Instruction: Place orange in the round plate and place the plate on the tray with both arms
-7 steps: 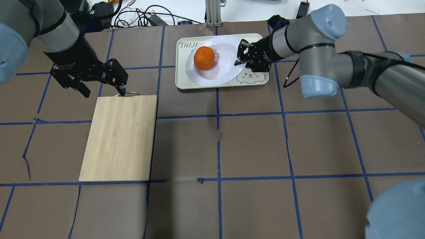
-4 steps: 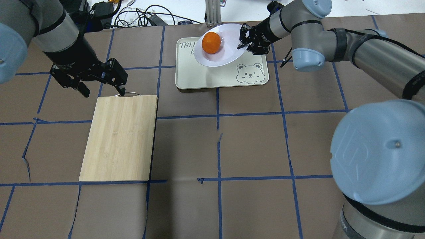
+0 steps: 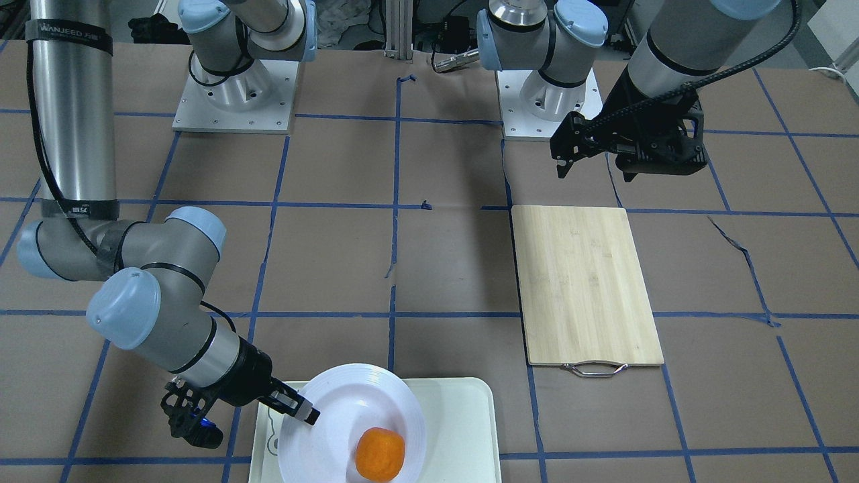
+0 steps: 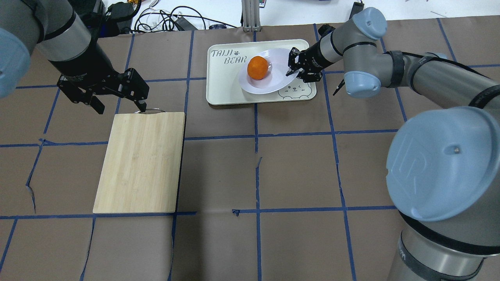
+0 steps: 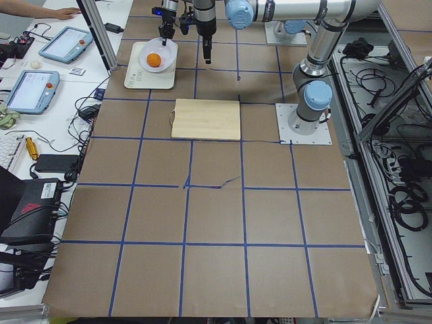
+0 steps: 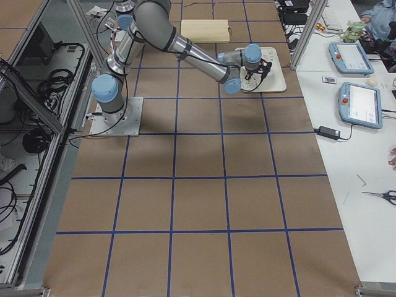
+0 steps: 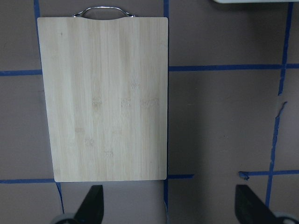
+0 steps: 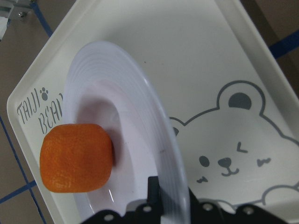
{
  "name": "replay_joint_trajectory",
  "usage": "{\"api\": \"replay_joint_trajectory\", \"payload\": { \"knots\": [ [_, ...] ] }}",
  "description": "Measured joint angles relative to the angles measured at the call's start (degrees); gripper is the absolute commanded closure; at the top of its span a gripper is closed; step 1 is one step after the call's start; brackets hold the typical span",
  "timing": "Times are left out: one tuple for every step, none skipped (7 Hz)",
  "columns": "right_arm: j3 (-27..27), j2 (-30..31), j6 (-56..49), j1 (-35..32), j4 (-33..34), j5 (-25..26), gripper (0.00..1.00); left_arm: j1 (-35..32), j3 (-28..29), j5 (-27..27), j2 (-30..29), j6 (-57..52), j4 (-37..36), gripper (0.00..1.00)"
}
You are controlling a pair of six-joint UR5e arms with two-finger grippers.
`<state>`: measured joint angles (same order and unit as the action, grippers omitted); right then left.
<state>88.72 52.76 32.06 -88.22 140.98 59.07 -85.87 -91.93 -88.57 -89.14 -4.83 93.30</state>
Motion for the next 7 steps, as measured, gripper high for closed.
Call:
{"api": "replay_joint_trajectory", "payload": {
  "knots": [
    [0.0, 0.9, -0.1, 0.1, 0.1, 0.7, 0.00, 0.0, 0.0, 0.0, 0.0, 0.0, 0.0, 0.00],
    [0.0, 2.8, -1.0, 0.2, -0.1, 3.0, 0.00, 0.0, -0.1, 0.0, -0.1, -0.1, 0.0, 0.00],
    [0.2, 5.2, -4.4, 0.3, -1.3, 7.3, 0.00, 0.0, -0.1, 0.0, -0.1, -0.1, 0.0, 0.00],
    [0.2, 8.2, -10.8, 0.5, -5.1, 12.0, 0.00, 0.0, -0.1, 0.1, -0.1, -0.1, 0.0, 0.00],
    [-0.1, 12.2, -17.6, 0.9, -11.7, 16.6, 0.00, 0.0, -0.1, 0.1, -0.1, -0.1, 0.0, 0.00],
    [-0.2, 16.8, -22.8, 1.3, -18.9, 20.6, 0.00, 0.0, 0.0, 0.0, 0.0, -0.1, 0.0, 0.00],
    [-0.2, 21.9, -26.8, 1.3, -25.9, 24.7, 0.00, 0.0, 0.0, 0.0, 0.0, -0.1, -0.1, 0.00]
  ]
}}
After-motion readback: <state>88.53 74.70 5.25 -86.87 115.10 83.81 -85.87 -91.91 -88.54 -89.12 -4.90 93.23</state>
